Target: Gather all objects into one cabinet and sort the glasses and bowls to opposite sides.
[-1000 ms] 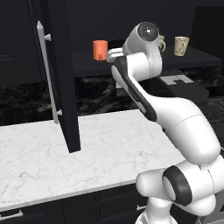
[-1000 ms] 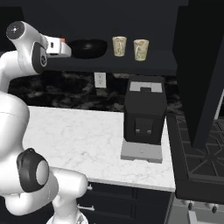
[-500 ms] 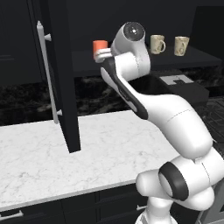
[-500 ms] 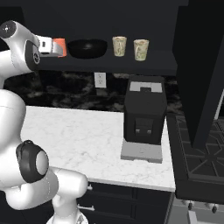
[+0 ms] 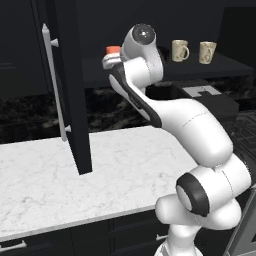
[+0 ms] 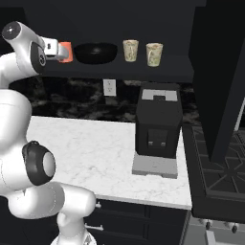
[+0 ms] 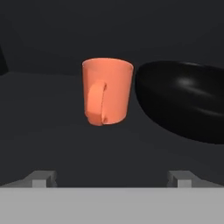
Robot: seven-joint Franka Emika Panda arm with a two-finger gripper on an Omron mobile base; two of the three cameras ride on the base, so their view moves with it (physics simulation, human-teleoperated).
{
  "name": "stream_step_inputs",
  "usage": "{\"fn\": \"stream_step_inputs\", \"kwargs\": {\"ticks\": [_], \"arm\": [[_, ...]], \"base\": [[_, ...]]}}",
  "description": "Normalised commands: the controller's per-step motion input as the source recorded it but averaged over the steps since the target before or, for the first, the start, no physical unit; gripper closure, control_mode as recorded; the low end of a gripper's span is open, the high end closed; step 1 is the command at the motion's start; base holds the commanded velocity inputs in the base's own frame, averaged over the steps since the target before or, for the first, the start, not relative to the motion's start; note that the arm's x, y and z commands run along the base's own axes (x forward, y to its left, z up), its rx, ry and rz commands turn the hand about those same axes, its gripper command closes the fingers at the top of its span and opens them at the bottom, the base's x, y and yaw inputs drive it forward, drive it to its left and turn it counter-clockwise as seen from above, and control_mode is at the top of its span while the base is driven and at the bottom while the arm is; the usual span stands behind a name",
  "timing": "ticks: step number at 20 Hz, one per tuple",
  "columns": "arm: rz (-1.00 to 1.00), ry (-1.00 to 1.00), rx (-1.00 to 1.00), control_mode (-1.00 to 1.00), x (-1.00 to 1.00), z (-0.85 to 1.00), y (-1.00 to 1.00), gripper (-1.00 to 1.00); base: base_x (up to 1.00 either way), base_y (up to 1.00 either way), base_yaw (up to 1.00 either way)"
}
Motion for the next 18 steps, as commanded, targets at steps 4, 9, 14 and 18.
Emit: {"fn": "stream_step_inputs", "kwargs": {"ticks": [4, 9, 14, 18], "arm": [[0.0, 0.0, 0.0, -1.0, 0.26, 0.0, 0.2, -1.0], [0.0, 0.01, 0.0, -1.0, 0.29, 0.0, 0.11, -1.0], [0.0, 0.02, 0.0, -1.0, 0.36, -0.02, 0.06, -1.0], [0.0, 0.0, 0.0, -1.0, 0.38, -0.04, 0.13, -1.0]], "base": [[0.0, 0.0, 0.0], [0.0, 0.0, 0.0], [0.0, 0.0, 0.0], [0.0, 0.0, 0.0]]}}
